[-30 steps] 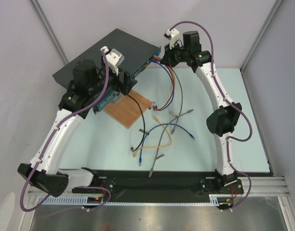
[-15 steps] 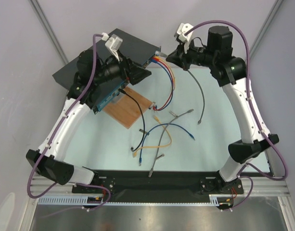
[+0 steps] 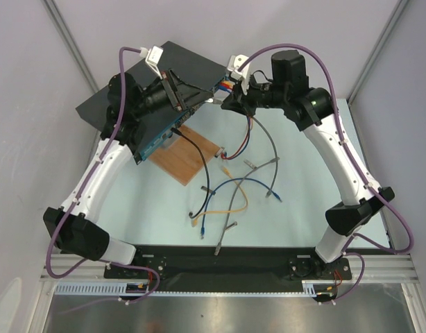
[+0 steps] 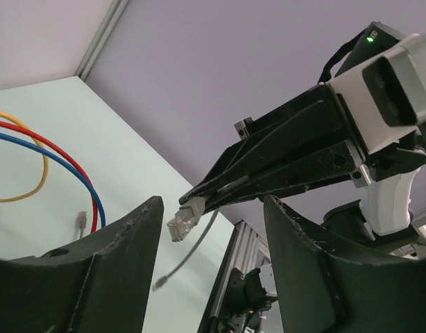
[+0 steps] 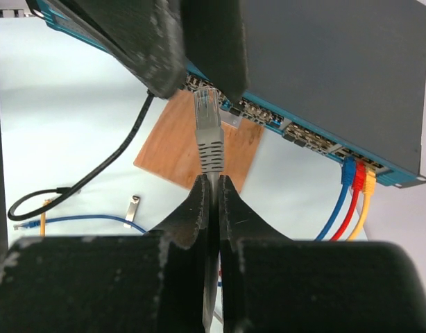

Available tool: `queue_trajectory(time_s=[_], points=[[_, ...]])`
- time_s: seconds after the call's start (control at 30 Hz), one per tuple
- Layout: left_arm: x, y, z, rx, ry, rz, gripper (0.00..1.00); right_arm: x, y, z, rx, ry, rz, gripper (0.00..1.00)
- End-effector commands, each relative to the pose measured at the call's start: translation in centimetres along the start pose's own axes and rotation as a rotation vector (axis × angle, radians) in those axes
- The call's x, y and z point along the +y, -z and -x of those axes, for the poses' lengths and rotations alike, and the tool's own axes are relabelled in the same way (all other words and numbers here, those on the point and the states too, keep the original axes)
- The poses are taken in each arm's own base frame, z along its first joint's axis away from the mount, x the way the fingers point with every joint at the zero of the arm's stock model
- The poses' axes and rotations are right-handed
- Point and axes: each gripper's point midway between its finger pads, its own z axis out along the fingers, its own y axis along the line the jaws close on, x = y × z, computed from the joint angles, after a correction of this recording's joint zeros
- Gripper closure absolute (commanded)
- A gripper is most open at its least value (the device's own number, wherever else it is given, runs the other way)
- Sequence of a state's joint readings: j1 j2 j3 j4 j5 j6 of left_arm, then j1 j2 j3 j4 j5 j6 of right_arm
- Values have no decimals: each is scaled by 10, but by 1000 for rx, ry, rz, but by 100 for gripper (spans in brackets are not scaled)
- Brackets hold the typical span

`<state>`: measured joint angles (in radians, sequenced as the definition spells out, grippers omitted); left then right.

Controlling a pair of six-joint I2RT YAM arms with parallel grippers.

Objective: Insert the plug into the switch port
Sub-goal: Insert the connector into the switch port.

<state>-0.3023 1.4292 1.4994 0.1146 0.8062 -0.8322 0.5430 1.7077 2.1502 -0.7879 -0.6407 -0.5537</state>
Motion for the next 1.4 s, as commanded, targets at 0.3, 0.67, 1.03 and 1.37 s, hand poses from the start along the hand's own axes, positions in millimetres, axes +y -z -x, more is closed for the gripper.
queue_trajectory(time_s=[0.3,0.67,1.03,1.37], points=[[15,-2,-2,0,102,8,42,3,-5,35,-90,70,-16,100],[28,16,3,-36,246,-25,100,6,-10,43,-152,81,-27,89],[13,23,6,-38,249,-91,100,7,-9,49,-239,129,-7,80],[13,25,7,-30,251,-97,100,5,-13,55,-276,142,-1,76]])
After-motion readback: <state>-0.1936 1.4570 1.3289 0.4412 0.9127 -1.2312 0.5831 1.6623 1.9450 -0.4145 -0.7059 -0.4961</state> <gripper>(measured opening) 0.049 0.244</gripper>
